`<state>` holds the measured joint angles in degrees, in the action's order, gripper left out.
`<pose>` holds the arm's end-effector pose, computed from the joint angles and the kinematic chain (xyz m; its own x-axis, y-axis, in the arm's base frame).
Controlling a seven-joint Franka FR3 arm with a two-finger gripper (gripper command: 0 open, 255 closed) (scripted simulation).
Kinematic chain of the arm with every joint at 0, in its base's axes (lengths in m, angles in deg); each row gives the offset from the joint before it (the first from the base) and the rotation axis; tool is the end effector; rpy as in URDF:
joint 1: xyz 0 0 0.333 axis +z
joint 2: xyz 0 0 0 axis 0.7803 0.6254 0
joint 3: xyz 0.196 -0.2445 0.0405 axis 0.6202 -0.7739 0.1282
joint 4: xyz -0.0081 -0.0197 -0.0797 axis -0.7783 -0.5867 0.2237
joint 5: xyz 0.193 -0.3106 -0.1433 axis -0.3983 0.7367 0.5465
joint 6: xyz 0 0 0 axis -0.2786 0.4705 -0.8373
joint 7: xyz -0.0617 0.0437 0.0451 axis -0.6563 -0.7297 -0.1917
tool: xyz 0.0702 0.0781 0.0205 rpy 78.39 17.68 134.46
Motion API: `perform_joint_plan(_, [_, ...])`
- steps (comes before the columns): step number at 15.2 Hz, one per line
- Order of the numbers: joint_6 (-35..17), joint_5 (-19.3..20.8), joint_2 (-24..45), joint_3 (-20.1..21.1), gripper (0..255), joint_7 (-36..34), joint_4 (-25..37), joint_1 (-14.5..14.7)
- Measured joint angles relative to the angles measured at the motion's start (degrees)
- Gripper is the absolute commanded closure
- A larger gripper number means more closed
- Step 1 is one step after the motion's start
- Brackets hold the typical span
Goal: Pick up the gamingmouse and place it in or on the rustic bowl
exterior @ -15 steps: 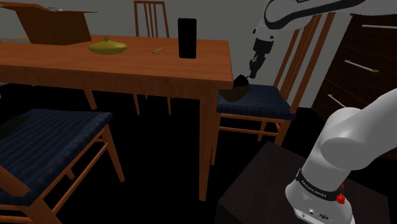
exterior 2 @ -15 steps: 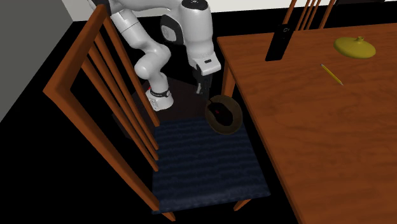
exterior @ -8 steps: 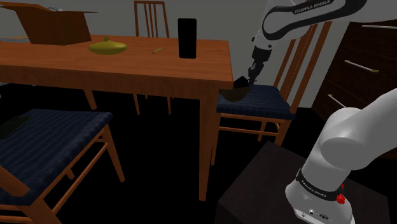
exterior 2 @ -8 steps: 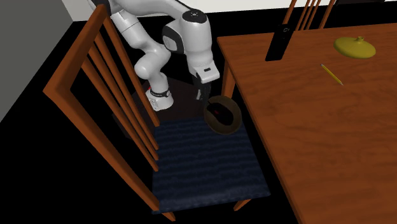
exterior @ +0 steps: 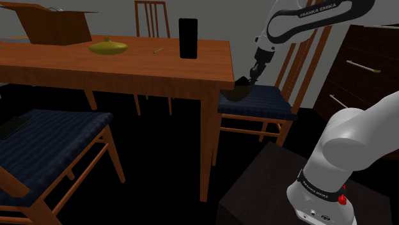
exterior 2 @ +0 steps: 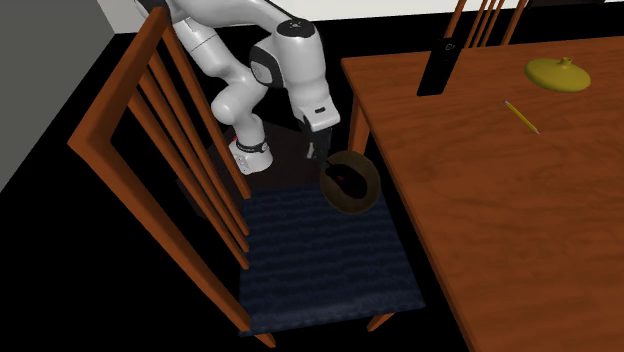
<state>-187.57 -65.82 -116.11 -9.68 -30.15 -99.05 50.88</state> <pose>0.3634 -0.1781 0.5024 0.9791 0.0469 0.1978 0.0448 -0.9989 0.0152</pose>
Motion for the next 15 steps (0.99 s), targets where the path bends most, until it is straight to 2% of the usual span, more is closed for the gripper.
perform_joint_plan(3, [-0.19, 0.09, 0.21, -0.30, 255, -0.19, 0.33, 0.49])
perform_joint_plan(4, [0.03, 0.20, 0.05, -0.18, 0, -0.47, 0.20, 0.58])
perform_joint_plan(10, [-0.10, 0.21, 2.81, -0.31, 0, -0.43, -1.44, 0.92])
perform_joint_plan(15, [7.12, -0.15, 0.74, 1.04, 0, -0.72, 3.69, 0.92])
